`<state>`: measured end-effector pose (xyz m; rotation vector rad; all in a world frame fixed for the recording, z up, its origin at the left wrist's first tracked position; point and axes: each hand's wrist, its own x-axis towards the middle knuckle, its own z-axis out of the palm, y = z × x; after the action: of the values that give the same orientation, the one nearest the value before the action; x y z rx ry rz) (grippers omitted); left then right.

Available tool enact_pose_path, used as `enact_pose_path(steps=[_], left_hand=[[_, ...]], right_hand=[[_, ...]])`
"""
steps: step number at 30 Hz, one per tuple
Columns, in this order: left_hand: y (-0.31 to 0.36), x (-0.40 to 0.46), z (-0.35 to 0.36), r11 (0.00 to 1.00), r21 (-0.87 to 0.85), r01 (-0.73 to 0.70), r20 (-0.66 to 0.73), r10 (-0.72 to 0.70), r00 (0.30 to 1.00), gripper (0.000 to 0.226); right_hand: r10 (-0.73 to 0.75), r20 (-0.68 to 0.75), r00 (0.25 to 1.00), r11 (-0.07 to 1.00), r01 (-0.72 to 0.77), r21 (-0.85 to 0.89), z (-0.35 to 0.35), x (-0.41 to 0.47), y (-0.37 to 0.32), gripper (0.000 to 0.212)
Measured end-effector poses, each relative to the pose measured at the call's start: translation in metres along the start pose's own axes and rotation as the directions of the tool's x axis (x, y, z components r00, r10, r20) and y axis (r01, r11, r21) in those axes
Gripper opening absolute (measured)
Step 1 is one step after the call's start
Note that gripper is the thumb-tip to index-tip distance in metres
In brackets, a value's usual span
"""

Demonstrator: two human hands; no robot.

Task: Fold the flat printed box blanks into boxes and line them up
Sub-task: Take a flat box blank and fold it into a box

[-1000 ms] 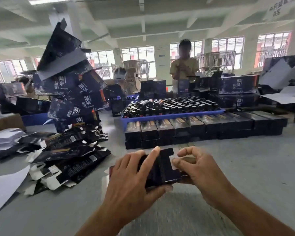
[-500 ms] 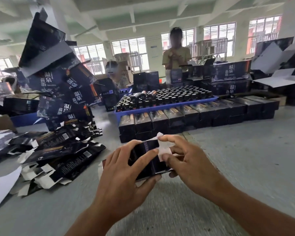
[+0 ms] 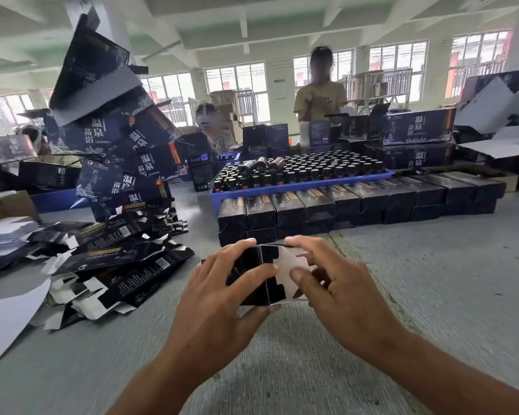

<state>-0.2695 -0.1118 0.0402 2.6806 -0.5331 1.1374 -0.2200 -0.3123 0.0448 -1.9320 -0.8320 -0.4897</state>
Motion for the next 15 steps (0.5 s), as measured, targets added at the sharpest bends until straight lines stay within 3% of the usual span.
enact_pose_path(steps=[6, 10, 15], left_hand=[[0.0015, -0.0024, 0.0017, 1.0, -0.013, 0.015, 0.003, -0.015, 1.0, 0.081], [0.0018, -0.0009, 0.0008, 0.999, 0.046, -0.001, 0.011, 0.001, 1.0, 0.064], [-0.0051, -0.0036, -0.0016, 0.998, 0.062, 0.02, -0.008, -0.02, 1.0, 0.056]], right_hand=[[-0.024, 0.034, 0.999, 0.997, 0.026, -0.078, -0.0014, 0.0002, -0.0001, 0.032], [0.027, 0.11, 0.994, 0.999, -0.024, -0.033, -0.0015, 0.001, 0.0009, 0.034], [0.03, 0.252, 0.967, 0.998, -0.014, -0.068, -0.0013, -0.0014, 0.0008, 0.069]])
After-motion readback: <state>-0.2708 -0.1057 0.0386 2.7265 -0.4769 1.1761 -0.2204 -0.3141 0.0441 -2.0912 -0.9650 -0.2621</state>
